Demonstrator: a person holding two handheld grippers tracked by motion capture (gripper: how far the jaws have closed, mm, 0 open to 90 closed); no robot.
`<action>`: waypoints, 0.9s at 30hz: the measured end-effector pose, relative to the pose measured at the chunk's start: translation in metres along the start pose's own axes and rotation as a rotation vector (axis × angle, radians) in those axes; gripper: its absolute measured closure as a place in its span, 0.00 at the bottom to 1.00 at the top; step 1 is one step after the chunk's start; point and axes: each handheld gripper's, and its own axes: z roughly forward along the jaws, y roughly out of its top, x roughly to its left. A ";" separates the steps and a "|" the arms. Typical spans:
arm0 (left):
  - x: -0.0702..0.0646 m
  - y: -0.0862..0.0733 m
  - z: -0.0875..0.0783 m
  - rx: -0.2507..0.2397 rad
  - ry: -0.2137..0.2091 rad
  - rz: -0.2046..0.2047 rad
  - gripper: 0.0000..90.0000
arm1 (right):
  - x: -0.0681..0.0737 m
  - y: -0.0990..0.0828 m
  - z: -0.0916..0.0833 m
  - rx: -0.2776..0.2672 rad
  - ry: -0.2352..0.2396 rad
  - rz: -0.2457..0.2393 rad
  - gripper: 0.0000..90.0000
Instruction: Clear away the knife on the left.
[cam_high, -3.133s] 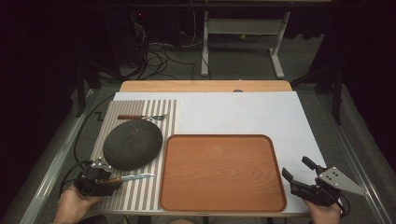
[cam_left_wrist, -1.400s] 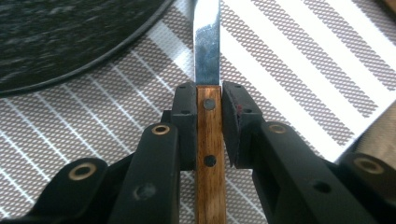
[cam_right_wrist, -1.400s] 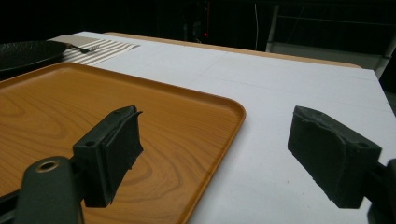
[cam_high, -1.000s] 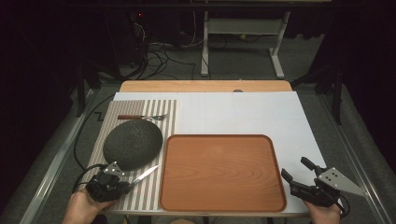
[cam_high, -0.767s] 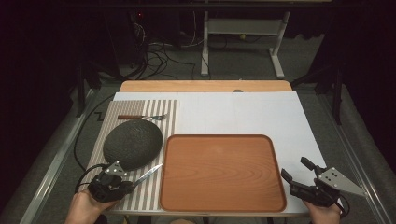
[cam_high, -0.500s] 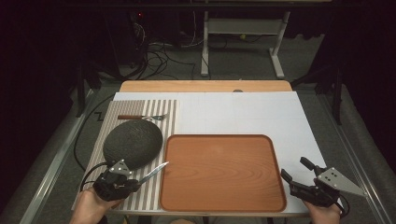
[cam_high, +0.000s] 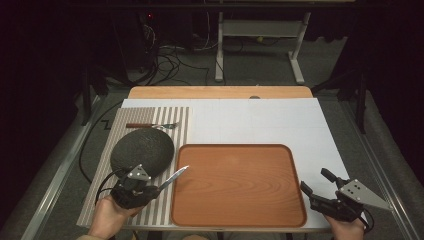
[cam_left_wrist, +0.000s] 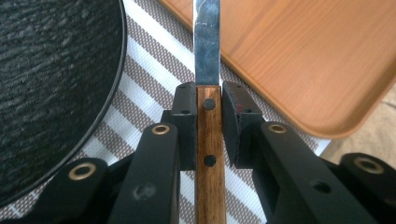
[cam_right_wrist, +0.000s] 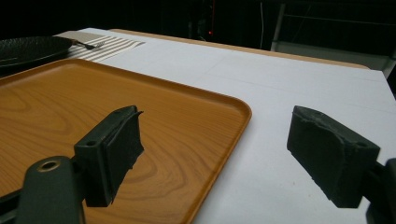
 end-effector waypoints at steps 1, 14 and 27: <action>-0.001 0.002 0.001 -0.004 -0.002 0.001 0.81 | 0.000 0.000 0.000 0.000 0.001 -0.002 0.20; -0.007 0.024 0.006 -0.041 0.013 -0.025 0.81 | 0.000 0.000 0.000 0.000 0.008 -0.007 0.20; -0.016 0.042 0.014 -0.045 0.018 -0.009 0.81 | 0.000 0.000 0.000 0.000 0.008 -0.006 0.20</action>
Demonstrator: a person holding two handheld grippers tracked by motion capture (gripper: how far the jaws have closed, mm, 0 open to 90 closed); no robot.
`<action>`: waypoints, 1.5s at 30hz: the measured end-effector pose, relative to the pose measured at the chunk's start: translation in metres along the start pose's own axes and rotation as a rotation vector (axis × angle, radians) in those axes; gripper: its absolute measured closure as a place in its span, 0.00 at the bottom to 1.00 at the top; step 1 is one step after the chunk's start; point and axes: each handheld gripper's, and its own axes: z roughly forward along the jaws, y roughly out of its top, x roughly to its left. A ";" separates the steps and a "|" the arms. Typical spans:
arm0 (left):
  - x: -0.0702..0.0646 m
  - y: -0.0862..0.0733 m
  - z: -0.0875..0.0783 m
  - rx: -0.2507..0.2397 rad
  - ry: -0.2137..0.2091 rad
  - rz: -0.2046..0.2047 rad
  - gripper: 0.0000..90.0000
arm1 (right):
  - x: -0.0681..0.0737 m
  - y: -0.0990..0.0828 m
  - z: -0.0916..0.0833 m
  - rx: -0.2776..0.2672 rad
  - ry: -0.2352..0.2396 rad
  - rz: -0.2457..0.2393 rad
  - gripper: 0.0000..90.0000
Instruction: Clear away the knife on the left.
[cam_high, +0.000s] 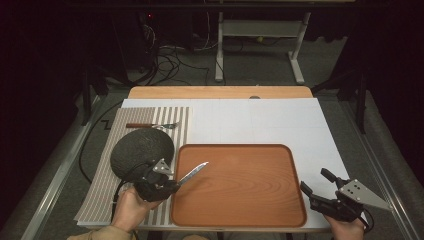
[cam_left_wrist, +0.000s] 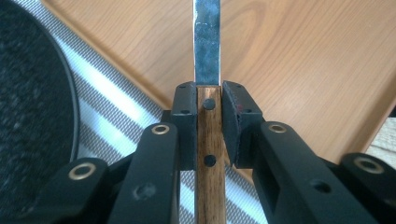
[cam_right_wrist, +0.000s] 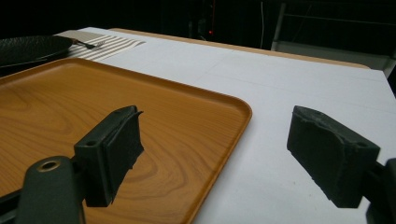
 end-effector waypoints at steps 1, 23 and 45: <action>-0.001 0.002 0.001 -0.001 -0.001 0.003 0.81 | 0.000 0.000 0.000 0.000 0.000 0.000 0.21; -0.020 0.041 0.025 0.007 -0.035 0.067 0.81 | 0.000 0.000 0.000 0.004 0.002 0.001 0.20; -0.033 0.075 0.062 0.041 -0.036 0.104 0.80 | 0.000 0.000 0.000 0.002 0.005 0.004 0.21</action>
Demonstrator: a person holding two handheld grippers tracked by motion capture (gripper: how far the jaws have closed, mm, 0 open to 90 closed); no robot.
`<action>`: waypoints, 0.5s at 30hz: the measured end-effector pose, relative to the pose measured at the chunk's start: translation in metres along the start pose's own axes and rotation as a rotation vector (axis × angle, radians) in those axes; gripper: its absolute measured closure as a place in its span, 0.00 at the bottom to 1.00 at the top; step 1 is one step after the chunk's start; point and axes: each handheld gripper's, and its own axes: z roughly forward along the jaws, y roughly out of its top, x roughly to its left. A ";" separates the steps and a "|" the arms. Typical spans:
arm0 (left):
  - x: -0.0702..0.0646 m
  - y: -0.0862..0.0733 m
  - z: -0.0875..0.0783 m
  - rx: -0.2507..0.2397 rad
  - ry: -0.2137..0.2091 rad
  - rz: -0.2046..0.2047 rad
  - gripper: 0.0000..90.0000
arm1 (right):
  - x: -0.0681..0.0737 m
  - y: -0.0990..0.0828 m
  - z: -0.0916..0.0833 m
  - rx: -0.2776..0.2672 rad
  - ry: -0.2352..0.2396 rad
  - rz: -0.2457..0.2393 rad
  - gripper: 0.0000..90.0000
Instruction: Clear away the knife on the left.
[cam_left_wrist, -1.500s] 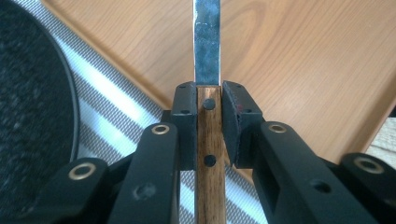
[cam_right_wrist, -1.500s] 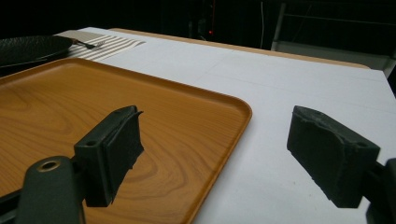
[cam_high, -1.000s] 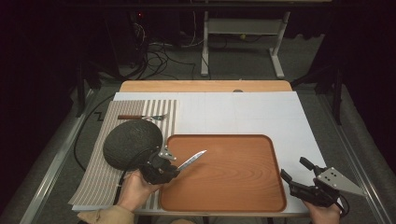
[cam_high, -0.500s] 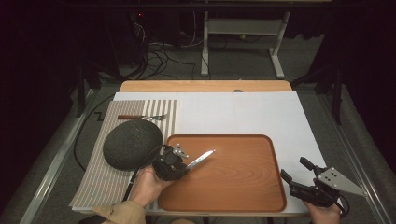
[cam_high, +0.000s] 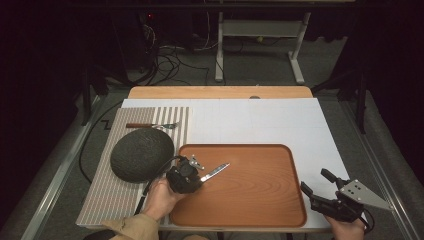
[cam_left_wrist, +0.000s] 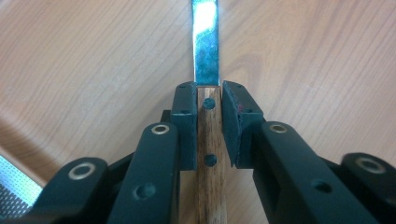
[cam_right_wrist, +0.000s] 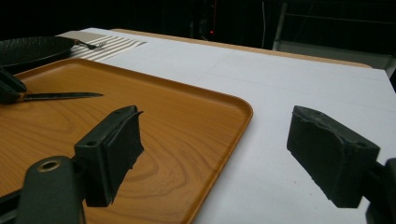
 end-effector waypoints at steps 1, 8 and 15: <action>0.000 0.000 0.002 0.003 0.002 0.000 0.80 | 0.000 0.000 0.000 0.000 0.000 0.000 0.21; 0.002 0.002 0.011 0.033 0.016 0.004 0.79 | 0.000 0.000 0.000 0.002 0.002 0.000 0.21; 0.002 0.001 0.012 0.025 0.022 0.005 0.77 | 0.000 0.000 0.000 0.002 0.003 0.000 0.21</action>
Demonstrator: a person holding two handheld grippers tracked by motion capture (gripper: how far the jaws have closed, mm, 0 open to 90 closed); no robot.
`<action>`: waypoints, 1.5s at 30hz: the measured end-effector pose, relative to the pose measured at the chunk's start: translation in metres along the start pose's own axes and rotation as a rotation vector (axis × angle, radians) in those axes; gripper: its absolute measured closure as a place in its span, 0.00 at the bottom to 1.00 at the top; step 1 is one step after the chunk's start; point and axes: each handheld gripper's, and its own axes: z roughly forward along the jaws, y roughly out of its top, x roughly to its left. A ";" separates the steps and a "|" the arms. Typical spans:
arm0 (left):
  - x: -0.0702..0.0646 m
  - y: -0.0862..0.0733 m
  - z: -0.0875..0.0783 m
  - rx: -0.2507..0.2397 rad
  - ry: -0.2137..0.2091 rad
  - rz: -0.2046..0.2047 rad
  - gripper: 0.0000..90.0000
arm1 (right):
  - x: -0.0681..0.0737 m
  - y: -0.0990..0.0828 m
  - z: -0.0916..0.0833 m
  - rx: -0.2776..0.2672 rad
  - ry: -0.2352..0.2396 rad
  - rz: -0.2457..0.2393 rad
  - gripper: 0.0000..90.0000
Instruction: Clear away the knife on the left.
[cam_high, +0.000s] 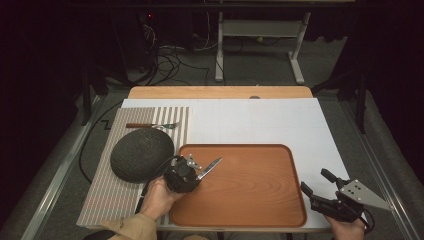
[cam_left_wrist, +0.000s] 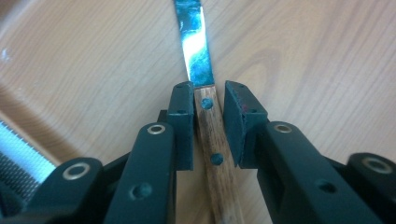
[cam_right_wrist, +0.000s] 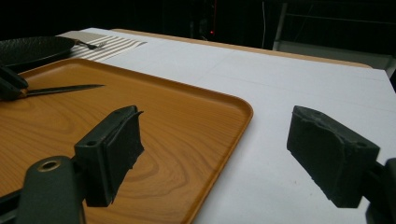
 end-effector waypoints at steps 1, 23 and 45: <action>0.000 0.000 0.000 0.000 0.004 0.003 0.77 | 0.000 0.000 0.000 -0.001 -0.001 0.002 0.21; 0.006 -0.009 -0.004 -0.008 0.061 0.001 0.70 | 0.000 0.000 0.000 -0.001 0.001 0.002 0.21; 0.014 -0.029 -0.015 -0.024 0.095 -0.033 0.65 | 0.000 0.000 0.000 0.000 0.001 0.004 0.21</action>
